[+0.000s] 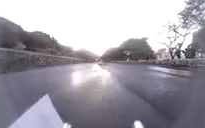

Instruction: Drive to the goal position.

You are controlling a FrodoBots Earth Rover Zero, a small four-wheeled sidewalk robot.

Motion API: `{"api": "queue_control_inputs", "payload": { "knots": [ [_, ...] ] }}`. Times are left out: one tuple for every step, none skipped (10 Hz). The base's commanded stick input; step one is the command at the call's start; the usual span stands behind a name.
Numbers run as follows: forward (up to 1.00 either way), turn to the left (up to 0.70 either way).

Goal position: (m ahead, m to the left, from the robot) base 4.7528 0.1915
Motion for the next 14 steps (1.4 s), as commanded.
{"api": "queue_control_inputs", "payload": {
  "knots": [
    [0.50, -0.50],
    [0.50, -0.39],
    [0.50, 0.00],
    [0.50, 0.00],
    [0.50, 0.00],
    [0.50, 0.00],
    [0.50, 0.00],
    [0.50, 0.00],
    [0.50, 0.00],
    [0.50, 0.00],
    [0.50, 0.00],
    [0.50, 0.00],
    [0.50, 0.00],
    [0.50, 0.00]
  ]
}}
